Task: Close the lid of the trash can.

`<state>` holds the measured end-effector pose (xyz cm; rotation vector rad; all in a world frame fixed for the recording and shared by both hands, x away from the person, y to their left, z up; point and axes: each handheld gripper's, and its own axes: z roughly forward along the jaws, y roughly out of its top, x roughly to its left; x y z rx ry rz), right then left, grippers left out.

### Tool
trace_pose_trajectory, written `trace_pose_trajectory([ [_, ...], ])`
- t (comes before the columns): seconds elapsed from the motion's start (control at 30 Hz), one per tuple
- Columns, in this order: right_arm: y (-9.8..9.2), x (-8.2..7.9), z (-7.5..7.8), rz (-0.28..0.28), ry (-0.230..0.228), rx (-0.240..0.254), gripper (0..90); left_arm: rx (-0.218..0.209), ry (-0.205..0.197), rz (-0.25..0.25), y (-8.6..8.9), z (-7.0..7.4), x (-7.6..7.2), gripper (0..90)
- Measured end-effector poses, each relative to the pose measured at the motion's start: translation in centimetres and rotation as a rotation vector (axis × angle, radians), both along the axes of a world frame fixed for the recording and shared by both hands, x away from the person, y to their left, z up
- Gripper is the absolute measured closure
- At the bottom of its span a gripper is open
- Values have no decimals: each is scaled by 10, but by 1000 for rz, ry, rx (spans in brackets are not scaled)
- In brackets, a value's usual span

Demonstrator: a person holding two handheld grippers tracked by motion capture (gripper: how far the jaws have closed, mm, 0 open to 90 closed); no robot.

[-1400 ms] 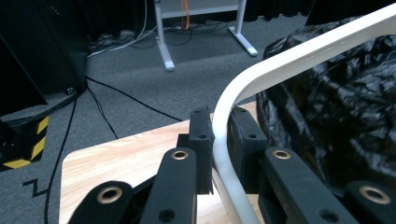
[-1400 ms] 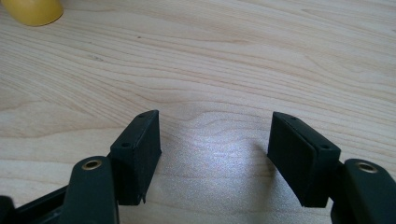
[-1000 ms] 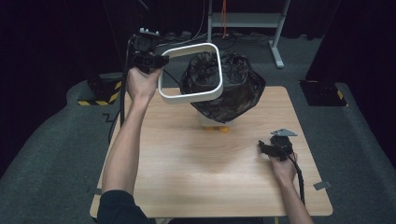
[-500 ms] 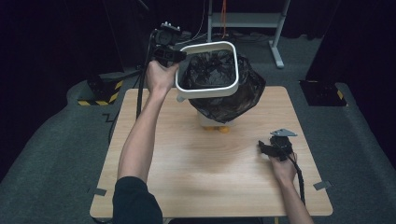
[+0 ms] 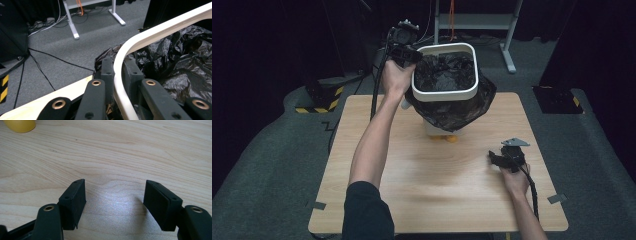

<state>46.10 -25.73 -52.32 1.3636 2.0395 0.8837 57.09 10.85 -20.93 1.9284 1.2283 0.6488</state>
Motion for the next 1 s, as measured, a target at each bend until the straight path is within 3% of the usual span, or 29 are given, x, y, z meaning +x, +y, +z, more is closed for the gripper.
trace_pose_trajectory([
  [0.33, 4, -1, 0, 27, -7, -10, 351, 44, 11, 16, -13, -2, 14, 799],
  [0.83, 4, -1, 0, 32, -6, -10, 350, 67, 45, 68, -14, -11, 31, 800],
  [1.0, 4, -1, 0, 34, -8, -11, 350, 95, 48, 76, -17, -11, 34, 800],
])
